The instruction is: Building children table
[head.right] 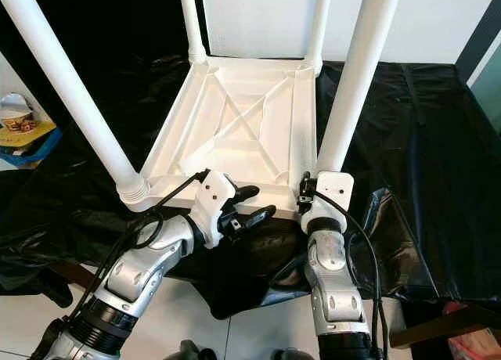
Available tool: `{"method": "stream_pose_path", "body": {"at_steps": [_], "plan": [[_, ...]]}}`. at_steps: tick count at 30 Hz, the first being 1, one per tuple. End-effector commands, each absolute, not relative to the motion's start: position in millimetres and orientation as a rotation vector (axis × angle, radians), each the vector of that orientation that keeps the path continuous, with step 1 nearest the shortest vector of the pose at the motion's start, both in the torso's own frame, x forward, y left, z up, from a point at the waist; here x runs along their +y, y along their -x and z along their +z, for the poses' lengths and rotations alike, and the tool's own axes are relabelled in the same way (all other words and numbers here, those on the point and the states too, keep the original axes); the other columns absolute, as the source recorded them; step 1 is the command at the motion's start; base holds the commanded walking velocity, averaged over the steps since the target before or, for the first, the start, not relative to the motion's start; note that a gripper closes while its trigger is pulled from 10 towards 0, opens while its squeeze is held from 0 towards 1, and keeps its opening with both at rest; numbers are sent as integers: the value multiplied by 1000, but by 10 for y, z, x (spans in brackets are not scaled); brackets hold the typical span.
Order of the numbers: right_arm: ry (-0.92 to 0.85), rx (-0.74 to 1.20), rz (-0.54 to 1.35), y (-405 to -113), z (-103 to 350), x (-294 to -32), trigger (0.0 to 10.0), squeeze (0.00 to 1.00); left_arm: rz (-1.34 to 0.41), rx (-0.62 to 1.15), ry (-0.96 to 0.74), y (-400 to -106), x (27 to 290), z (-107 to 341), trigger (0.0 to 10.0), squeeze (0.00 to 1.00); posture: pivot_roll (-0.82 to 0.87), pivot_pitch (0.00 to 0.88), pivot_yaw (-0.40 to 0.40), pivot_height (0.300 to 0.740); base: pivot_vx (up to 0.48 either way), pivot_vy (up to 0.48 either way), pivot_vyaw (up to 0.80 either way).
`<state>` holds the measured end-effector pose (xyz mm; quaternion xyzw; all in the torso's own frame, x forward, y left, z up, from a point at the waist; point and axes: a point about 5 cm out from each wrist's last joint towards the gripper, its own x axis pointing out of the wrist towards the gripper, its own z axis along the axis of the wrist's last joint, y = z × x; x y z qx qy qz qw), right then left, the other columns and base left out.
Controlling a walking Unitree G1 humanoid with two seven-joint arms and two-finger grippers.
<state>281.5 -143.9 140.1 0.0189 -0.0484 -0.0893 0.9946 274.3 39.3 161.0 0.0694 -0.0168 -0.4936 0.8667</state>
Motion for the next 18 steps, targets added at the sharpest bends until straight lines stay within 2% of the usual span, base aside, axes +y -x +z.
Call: {"method": "stream_pose_path", "body": {"at_steps": [1, 2, 10, 15, 16, 17, 18], "plan": [[-48, -59, -178, -2803, 1347, -1450, 10000, 0, -1056, -32, -140, -2726, 407, 1584, 10000, 0, -162, 69, 17, 740, 0, 0, 0], [-43, -69, -167, -2796, 1360, -1463, 10000, 1000, -1056, -31, -139, -2724, 408, 1582, 10000, 0, -163, 70, 18, 740, 0, 0, 0], [-38, -116, -95, -2759, 1419, -1499, 10000, 1000, -1059, -29, -139, -2716, 401, 1576, 10000, 0, -166, 72, 19, 740, 0, 0, 0], [-12, -139, 37, -2681, 1427, -1616, 10000, 1000, -1060, -28, -141, -2713, 410, 1581, 10000, 0, -164, 71, 20, 740, 0, 0, 0], [-7, -131, 70, -2671, 1417, -1637, 10000, 137, -1060, -28, -141, -2713, 413, 1583, 10000, 0, -162, 71, 22, 740, 0, 0, 0], [-7, -131, 70, -2671, 1417, -1637, 10000, 137, -1060, -28, -141, -2713, 413, 1583, 10000, 0, -162, 71, 22, 740, 0, 0, 0], [4, -126, 107, -2668, 1411, -1668, 10000, 0, -1060, -29, -142, -2713, 417, 1585, 10000, 0, -163, 71, 24, 740, 0, 0, 0]]}}
